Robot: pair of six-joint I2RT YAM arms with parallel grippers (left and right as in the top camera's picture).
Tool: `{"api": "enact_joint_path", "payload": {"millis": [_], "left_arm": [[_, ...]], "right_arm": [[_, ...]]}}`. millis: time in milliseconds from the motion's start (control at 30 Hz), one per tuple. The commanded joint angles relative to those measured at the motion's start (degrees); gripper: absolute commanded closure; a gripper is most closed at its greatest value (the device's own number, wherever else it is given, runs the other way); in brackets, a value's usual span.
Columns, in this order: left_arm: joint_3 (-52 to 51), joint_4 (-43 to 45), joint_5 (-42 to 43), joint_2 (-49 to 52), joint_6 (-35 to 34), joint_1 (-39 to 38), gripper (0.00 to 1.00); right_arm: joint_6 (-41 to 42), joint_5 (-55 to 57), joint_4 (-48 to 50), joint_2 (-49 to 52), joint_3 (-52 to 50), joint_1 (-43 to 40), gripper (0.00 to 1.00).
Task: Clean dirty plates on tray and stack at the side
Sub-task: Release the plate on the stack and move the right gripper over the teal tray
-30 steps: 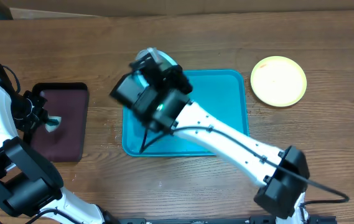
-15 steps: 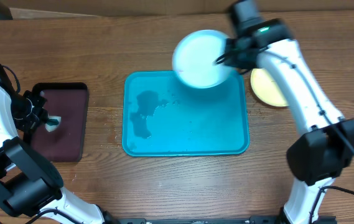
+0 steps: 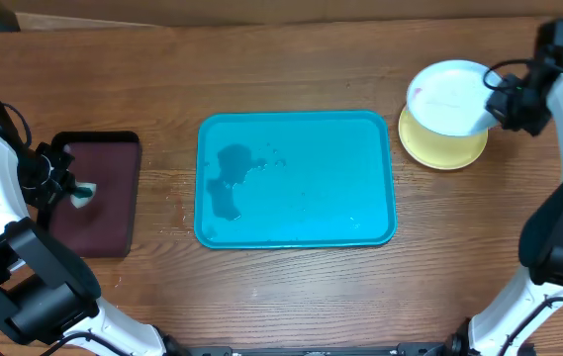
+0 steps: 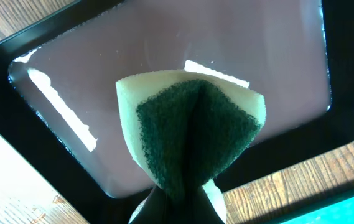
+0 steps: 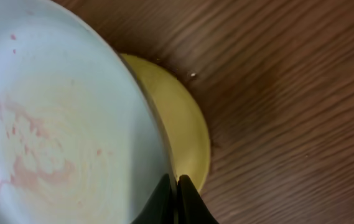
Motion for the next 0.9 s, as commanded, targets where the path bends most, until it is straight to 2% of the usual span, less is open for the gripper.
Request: {"api": "enact_joint_path", "payload": {"millis": [0, 233, 333, 467, 567, 700, 733, 867], "left_arm": [[-0.31, 0.28, 0.35, -0.48, 0.96, -0.13, 0.96], [-0.31, 0.48, 0.37, -0.48, 0.96, -0.13, 0.96], [-0.31, 0.57, 0.37, -0.48, 0.96, -0.13, 0.95], [-0.31, 0.61, 0.39, -0.48, 0.96, -0.13, 0.96], [-0.31, 0.83, 0.44, -0.48, 0.96, -0.2, 0.96], [-0.63, 1.92, 0.61, -0.48, 1.81, -1.36, 0.96], [-0.87, 2.58, 1.03, -0.48, 2.93, -1.84, 0.95], [-3.17, 6.58, 1.88, -0.48, 5.55, -4.59, 0.95]], "right_arm": [[-0.44, -3.65, 1.7, -0.81, -1.77, -1.73, 0.96], [-0.44, -3.65, 3.15, -0.68, -4.46, -1.57, 0.96], [-0.42, -3.67, 3.15, -0.59, -5.35, -0.39, 0.86], [-0.39, -3.74, 4.04, -0.59, -7.23, 1.42, 0.66], [-0.44, -5.6, 4.22, -0.57, -8.09, 3.08, 0.65], [-0.44, -14.45, 4.22, -0.57, -8.2, 6.27, 0.65], [-0.42, -16.94, 4.24, -0.57, -8.2, 7.28, 0.63], [-0.46, -21.59, 4.55, -0.55, -8.2, 12.98, 0.43]]}}
